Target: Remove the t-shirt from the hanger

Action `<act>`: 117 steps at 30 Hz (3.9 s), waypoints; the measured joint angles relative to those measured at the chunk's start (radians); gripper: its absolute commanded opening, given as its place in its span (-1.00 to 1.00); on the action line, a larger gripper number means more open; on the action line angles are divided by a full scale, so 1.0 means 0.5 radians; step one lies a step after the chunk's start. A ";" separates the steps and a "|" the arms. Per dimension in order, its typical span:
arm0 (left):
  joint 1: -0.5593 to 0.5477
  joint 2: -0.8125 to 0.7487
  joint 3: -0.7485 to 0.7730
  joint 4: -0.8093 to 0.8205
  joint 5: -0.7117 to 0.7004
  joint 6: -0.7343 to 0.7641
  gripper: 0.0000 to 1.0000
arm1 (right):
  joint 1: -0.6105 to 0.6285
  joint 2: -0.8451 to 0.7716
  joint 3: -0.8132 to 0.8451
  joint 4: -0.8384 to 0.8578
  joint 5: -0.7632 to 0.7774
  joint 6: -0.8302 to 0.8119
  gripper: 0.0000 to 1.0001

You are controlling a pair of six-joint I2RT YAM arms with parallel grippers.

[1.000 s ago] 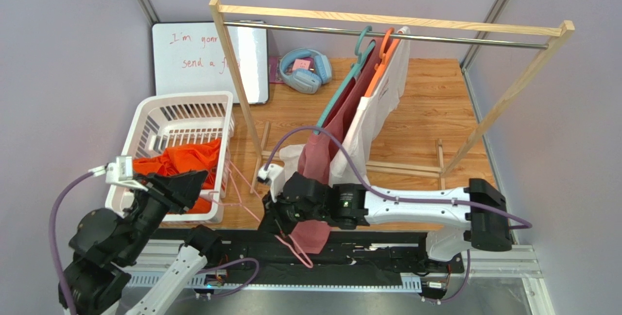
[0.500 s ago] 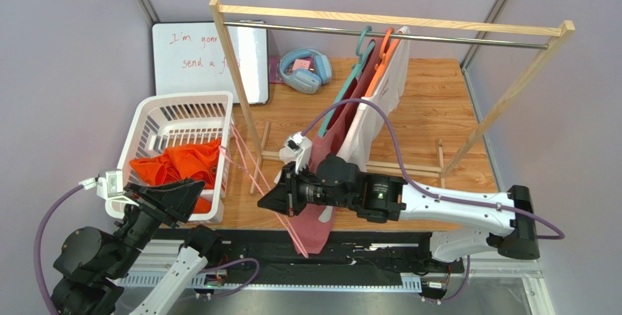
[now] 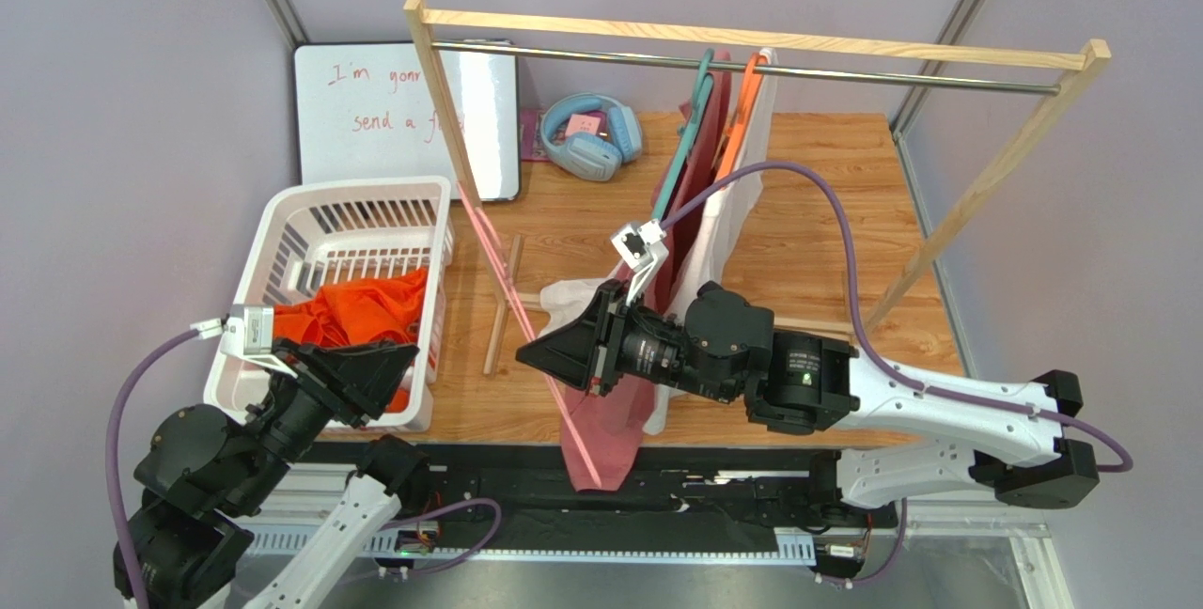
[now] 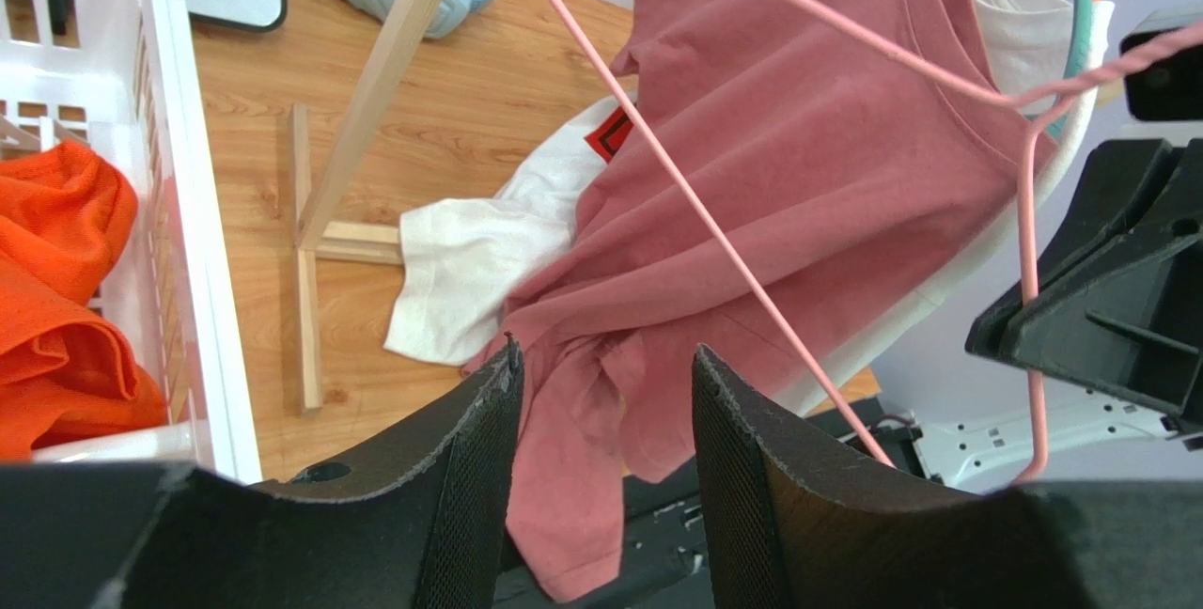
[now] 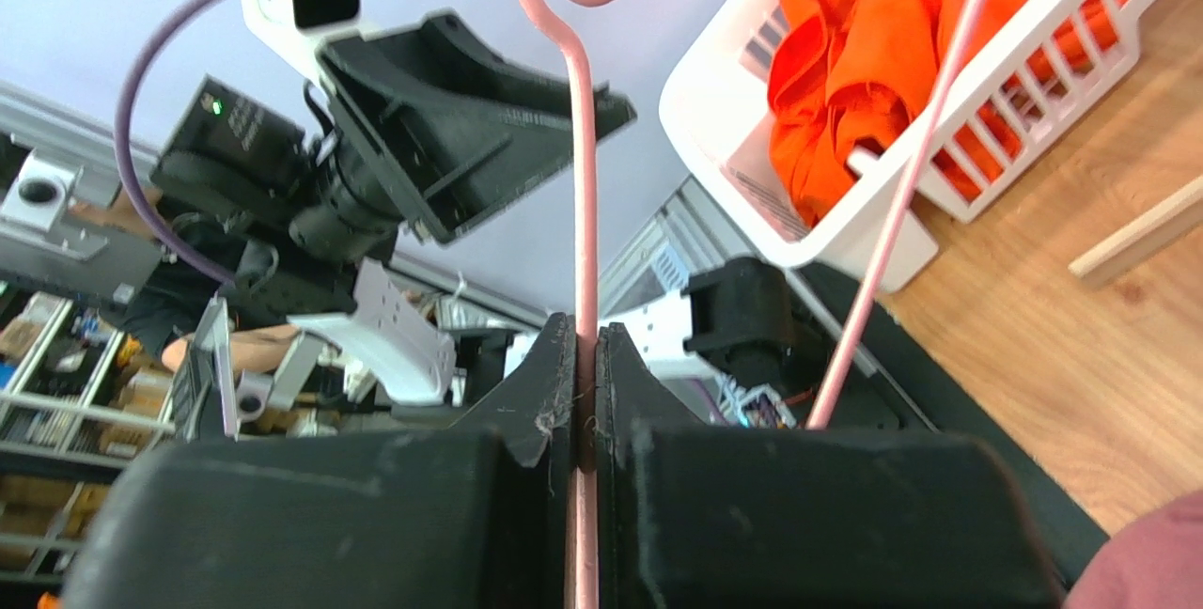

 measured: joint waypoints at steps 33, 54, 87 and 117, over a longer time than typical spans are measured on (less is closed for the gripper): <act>0.000 0.002 -0.085 0.017 0.091 -0.006 0.21 | -0.037 0.047 0.439 -0.254 0.203 -0.380 -1.00; 0.000 0.002 -0.205 0.095 0.243 -0.006 0.26 | -0.346 0.628 0.893 0.040 0.443 -0.666 -1.00; 0.000 0.002 -0.207 0.124 0.275 -0.007 0.26 | -0.570 0.922 0.923 0.430 0.382 -0.791 -1.00; 0.000 0.002 -0.233 0.144 0.333 -0.021 0.26 | -0.610 0.959 1.003 0.048 0.318 -0.546 0.26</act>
